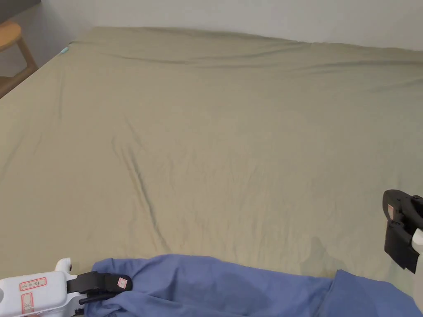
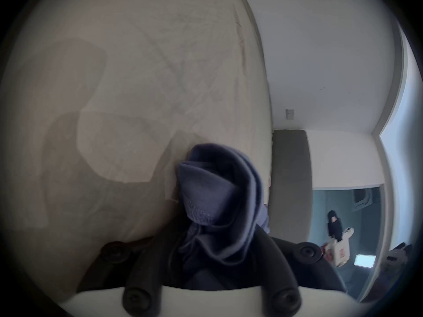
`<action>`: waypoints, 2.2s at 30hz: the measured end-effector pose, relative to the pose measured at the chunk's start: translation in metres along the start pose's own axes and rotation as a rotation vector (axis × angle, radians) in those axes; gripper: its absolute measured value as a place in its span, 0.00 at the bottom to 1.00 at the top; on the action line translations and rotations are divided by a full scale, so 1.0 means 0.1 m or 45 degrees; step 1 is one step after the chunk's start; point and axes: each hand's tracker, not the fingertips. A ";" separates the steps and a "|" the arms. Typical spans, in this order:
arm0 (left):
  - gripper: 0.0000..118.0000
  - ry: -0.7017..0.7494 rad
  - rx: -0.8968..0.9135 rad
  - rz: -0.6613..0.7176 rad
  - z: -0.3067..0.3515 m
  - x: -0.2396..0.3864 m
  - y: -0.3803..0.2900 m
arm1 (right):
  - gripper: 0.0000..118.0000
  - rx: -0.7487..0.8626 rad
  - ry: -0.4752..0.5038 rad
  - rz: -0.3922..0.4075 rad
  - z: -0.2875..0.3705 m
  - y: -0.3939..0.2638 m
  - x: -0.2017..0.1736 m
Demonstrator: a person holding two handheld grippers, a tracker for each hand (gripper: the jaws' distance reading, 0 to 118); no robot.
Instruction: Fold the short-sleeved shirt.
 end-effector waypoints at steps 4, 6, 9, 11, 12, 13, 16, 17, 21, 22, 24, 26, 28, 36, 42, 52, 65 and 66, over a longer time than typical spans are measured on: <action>0.10 0.199 0.021 -0.247 0.03 0.30 -0.04 | 0.01 -0.001 -0.003 0.021 0.03 0.01 0.01; 0.10 0.336 0.056 -0.360 0.05 0.47 -0.05 | 0.01 -0.002 -0.011 0.025 0.04 0.01 0.02; 0.10 0.520 0.082 -0.564 0.04 0.70 -0.08 | 0.01 0.001 -0.023 0.027 0.06 0.02 0.04; 0.10 0.595 0.061 -0.678 0.02 0.85 -0.12 | 0.01 0.006 -0.038 0.036 0.08 0.03 0.05; 0.10 0.617 0.048 -0.699 0.01 0.89 -0.12 | 0.01 0.007 -0.043 0.040 0.08 0.03 0.05; 0.10 0.639 0.035 -0.718 0.03 0.93 -0.12 | 0.01 0.007 -0.048 0.044 0.10 0.02 0.05; 0.10 0.658 0.075 -0.729 0.14 0.98 -0.07 | 0.01 0.006 -0.058 0.042 0.13 0.02 0.08; 0.10 0.674 0.087 -0.726 0.19 0.98 -0.03 | 0.01 0.005 -0.062 0.040 0.13 0.02 0.09; 0.10 0.828 0.187 -0.700 0.46 0.93 0.10 | 0.01 0.008 -0.079 0.038 0.17 0.01 0.13; 0.10 0.853 0.200 -0.688 0.52 0.91 0.13 | 0.01 0.009 -0.084 0.037 0.18 0.01 0.14; 0.10 0.841 0.177 -0.663 0.59 0.95 0.11 | 0.01 0.010 -0.091 0.035 0.18 0.01 0.16; 0.10 0.790 0.175 -0.652 0.59 1.06 0.02 | 0.01 0.010 -0.095 0.027 0.19 0.02 0.17; 0.10 0.798 0.181 -0.681 0.54 1.24 -0.07 | 0.01 0.010 -0.097 0.021 0.19 0.02 0.17; 0.10 0.700 0.055 -0.748 -0.03 1.83 -0.42 | 0.01 0.020 -0.080 0.035 0.28 -0.01 0.15; 0.10 0.777 -0.071 -0.785 -0.92 1.78 -0.65 | 0.01 0.014 -0.073 0.024 0.36 -0.07 0.23; 0.98 0.262 -0.157 -0.453 -1.54 1.86 -0.96 | 0.01 -0.015 -0.101 -0.019 0.35 -0.17 0.44; 0.00 0.661 0.213 -0.923 -0.94 1.77 -1.10 | 0.01 -0.023 -0.098 -0.044 0.32 -0.20 0.45; 0.00 0.678 0.196 -0.966 -1.00 1.74 -1.15 | 0.01 -0.023 -0.097 -0.046 0.32 -0.20 0.44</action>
